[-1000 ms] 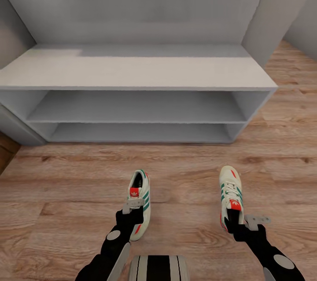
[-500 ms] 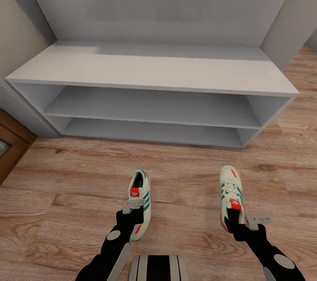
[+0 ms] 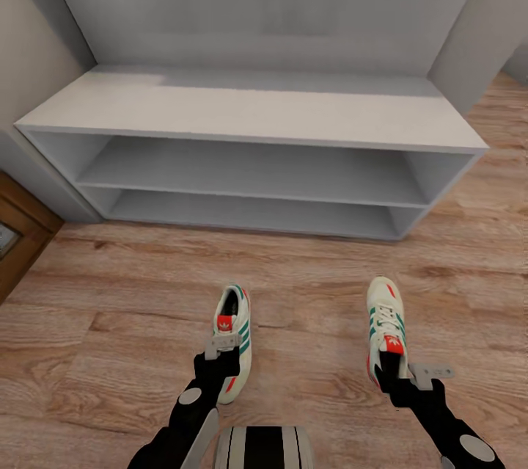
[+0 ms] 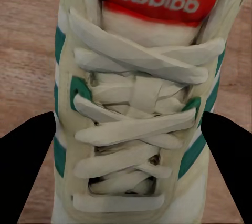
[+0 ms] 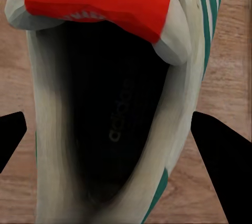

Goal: Pick up the two gym shoes and the two sandals from the corridor floor and place them onto the hallstand (shoe rack) in the corridor, making sure they are on the rack and not on the floor. Arrange them so the two gym shoes are next to each other and the two sandals are next to each other.

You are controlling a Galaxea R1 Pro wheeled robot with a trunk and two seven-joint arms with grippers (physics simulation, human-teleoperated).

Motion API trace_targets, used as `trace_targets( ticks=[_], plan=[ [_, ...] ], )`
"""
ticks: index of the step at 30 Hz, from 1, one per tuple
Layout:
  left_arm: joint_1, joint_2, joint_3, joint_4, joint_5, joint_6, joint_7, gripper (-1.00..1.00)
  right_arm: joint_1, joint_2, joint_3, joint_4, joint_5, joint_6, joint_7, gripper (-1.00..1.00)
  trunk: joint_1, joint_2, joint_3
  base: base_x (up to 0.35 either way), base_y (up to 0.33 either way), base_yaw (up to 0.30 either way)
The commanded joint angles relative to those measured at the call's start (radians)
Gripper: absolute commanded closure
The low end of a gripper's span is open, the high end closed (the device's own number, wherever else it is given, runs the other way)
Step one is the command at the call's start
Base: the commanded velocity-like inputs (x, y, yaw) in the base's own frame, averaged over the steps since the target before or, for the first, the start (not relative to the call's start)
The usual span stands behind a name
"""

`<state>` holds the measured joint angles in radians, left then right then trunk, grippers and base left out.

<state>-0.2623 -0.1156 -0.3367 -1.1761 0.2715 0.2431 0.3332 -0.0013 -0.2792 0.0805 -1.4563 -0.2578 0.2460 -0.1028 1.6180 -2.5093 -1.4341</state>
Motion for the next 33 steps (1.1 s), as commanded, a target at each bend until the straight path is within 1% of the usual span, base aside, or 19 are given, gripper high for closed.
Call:
trace_targets(
  ticks=[1, 7, 16, 24, 33],
  plan=[
    [0.0, 0.0, 0.0, 0.003, 0.0, -0.001, 0.0, 1.0, 0.005, 0.0, 0.0, 0.0, 0.0, -0.003, 0.0, 1.0, 0.0, 0.0, 0.0, -0.228, -0.078, 0.001],
    [0.0, 0.0, 0.0, 0.013, 0.0, -0.015, 0.0, 1.0, 0.018, 0.0, -0.009, 0.005, -0.001, -0.01, -0.001, 1.0, 0.0, 0.0, 0.0, -0.112, -0.039, 0.001],
    [0.0, -0.004, 0.001, 0.045, 0.0, -0.034, 0.0, 1.0, 0.022, 0.0, -0.026, 0.008, -0.001, -0.012, -0.001, 1.0, 0.0, 0.0, 0.0, -0.023, -0.012, 0.0],
    [0.0, -0.005, 0.002, 0.051, 0.001, -0.038, 0.0, 1.0, 0.023, 0.0, -0.034, 0.009, -0.001, -0.013, 0.0, 1.0, 0.0, 0.0, 0.0, -0.003, -0.15, 0.0],
    [0.0, -0.006, 0.003, 0.053, 0.002, -0.039, 0.0, 1.0, 0.023, 0.001, -0.036, 0.01, -0.001, -0.013, -0.001, 1.0, 0.0, 0.0, 0.0, -0.001, -0.056, -0.001]
  ],
)
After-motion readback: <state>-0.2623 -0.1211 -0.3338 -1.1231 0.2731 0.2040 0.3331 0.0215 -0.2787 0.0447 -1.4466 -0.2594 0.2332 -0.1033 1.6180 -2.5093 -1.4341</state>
